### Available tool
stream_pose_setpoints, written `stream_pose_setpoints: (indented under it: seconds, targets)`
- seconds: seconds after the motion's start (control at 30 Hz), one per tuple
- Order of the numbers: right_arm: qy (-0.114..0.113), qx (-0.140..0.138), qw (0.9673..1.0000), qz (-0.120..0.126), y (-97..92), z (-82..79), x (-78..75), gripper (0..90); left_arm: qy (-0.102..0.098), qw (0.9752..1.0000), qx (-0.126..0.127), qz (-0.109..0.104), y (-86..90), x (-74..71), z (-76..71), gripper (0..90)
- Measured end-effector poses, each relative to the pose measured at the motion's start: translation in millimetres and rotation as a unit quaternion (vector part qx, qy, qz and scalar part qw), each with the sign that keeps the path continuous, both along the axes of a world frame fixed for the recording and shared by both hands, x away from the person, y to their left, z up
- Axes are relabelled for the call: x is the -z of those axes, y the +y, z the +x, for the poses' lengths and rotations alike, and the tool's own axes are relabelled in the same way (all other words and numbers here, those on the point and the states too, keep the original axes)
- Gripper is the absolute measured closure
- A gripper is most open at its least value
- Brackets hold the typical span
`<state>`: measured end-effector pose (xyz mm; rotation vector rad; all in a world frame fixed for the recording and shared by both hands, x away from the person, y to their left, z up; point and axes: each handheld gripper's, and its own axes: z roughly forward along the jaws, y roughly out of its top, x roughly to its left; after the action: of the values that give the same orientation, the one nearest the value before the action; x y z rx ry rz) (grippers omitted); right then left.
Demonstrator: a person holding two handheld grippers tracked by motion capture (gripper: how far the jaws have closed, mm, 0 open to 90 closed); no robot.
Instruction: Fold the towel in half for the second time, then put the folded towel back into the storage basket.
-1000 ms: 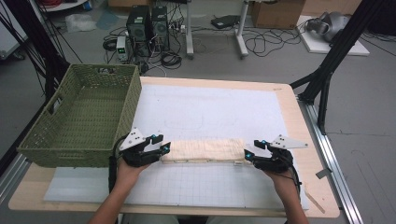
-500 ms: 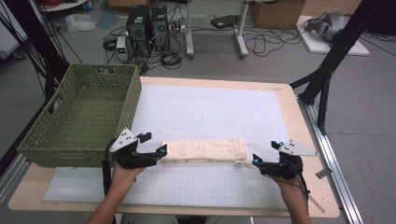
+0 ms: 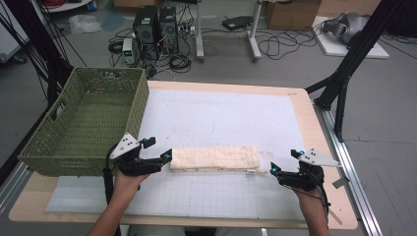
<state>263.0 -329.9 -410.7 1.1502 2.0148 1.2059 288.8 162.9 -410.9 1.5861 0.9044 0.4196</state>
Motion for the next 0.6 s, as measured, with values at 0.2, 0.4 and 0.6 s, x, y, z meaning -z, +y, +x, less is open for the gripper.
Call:
stream_pose_setpoints:
  seconds: [0.2, 0.4, 0.6]
  targets:
    - [-0.001, 0.006, 1.0000, 0.003, -1.3, 0.1, -0.5, 10.7, 0.003, 1.0000, 0.000, 0.001, -0.5, 1.2, 1.1, 17.8]
    - [0.000, 0.004, 1.0000, 0.000, -0.5, 1.0, 0.3, 10.7, 0.001, 1.0000, -0.004, 0.002, 1.1, 0.2, -0.1, 18.3]
    - [-0.002, 0.006, 1.0000, 0.000, -1.4, 0.4, -0.7, 10.7, 0.002, 1.0000, 0.000, 0.002, -0.3, 0.7, 0.6, 18.4]
